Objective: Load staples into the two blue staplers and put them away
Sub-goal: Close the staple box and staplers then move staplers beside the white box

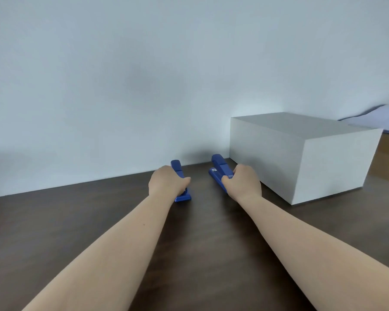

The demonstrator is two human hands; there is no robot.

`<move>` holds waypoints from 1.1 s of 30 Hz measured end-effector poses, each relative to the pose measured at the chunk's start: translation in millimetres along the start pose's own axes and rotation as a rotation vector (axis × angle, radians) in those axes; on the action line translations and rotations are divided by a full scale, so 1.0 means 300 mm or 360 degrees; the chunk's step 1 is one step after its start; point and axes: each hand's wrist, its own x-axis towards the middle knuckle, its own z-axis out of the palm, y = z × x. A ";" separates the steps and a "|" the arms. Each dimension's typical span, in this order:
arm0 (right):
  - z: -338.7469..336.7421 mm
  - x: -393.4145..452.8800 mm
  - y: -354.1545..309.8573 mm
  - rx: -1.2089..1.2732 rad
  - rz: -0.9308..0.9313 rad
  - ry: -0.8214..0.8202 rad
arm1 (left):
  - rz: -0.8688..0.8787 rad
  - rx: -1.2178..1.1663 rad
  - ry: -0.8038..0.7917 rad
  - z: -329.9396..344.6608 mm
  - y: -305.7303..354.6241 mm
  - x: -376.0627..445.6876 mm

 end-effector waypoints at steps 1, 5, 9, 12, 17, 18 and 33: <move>0.007 0.012 0.003 -0.0001 -0.0002 0.0009 | 0.0013 -0.0002 0.0012 0.008 0.003 0.014; 0.030 0.060 0.010 0.0012 0.0011 0.0036 | 0.0050 -0.0031 0.0068 0.050 0.021 0.063; 0.045 0.097 0.013 -0.0021 0.0013 0.0072 | 0.0086 -0.0052 0.0097 0.098 0.061 0.104; 0.053 0.124 0.023 -0.0045 0.0029 0.0112 | 0.0091 -0.0076 0.0085 0.128 0.099 0.128; 0.067 0.181 0.048 -0.0072 0.0061 0.0141 | 0.0140 -0.0152 0.0163 0.194 0.158 0.146; 0.070 0.188 0.054 -0.0059 0.0071 0.0150 | 0.0149 -0.0162 0.0195 0.210 0.165 0.148; 0.050 0.185 0.077 0.0015 -0.0023 0.0273 | 0.0071 -0.0399 0.0148 0.293 0.243 0.161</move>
